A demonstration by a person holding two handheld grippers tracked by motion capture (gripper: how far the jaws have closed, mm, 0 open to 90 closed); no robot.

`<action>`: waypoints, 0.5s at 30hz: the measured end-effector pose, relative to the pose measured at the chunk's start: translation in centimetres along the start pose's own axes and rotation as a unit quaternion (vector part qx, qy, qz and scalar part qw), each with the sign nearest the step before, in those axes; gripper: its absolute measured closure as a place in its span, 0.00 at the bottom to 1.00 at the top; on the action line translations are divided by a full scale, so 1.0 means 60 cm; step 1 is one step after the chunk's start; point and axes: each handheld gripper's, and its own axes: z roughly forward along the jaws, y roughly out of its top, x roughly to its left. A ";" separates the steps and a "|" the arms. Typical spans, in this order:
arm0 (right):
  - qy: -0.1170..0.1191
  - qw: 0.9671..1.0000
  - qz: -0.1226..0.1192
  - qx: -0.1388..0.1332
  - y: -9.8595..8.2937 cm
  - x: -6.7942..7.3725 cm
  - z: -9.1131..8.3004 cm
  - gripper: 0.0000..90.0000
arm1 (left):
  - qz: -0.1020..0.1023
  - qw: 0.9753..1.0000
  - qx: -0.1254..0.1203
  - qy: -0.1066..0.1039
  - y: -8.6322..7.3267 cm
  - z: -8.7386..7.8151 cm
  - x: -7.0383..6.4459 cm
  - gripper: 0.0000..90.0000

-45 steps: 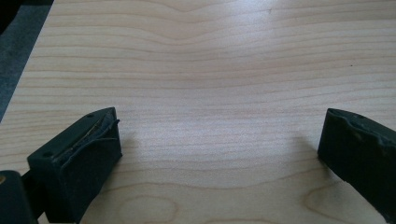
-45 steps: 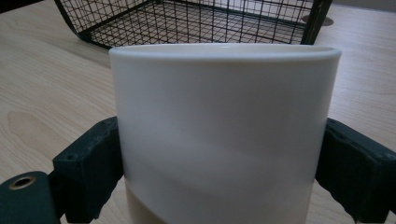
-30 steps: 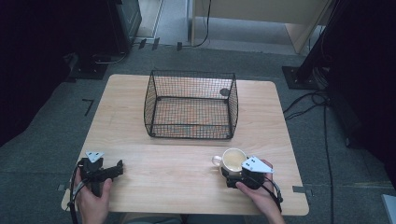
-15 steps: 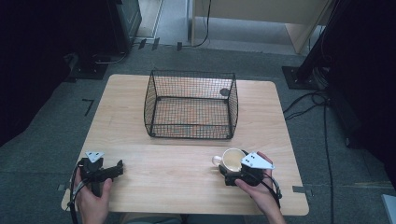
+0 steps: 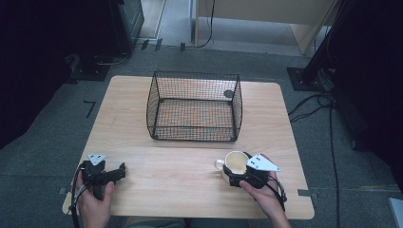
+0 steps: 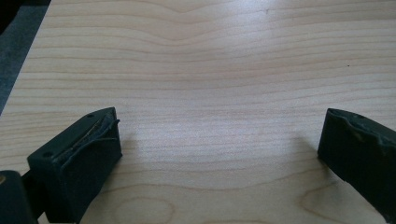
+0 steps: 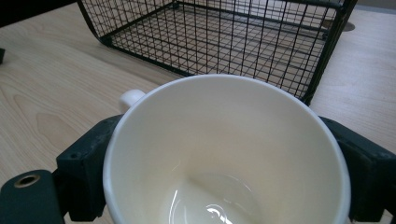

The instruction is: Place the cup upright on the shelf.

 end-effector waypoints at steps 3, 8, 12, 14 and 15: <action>0.001 1.000 0.002 -0.007 0.009 0.002 -0.004 0.11 | 0.000 1.000 0.000 0.000 0.000 0.000 0.000 0.00; 0.007 1.000 0.001 -0.017 0.033 0.012 -0.009 0.11 | 0.000 1.000 0.000 0.000 0.000 0.000 0.000 0.00; 0.016 0.999 -0.007 -0.027 0.056 0.022 -0.009 0.11 | 0.000 1.000 0.000 0.000 0.000 0.000 0.000 0.00; 0.019 0.999 -0.010 -0.031 0.067 0.027 -0.008 0.11 | 0.000 1.000 0.000 0.000 0.000 0.000 0.000 0.00; 0.020 0.999 -0.010 -0.033 0.072 0.029 -0.007 0.11 | 0.000 1.000 0.000 0.000 0.000 0.000 0.000 0.00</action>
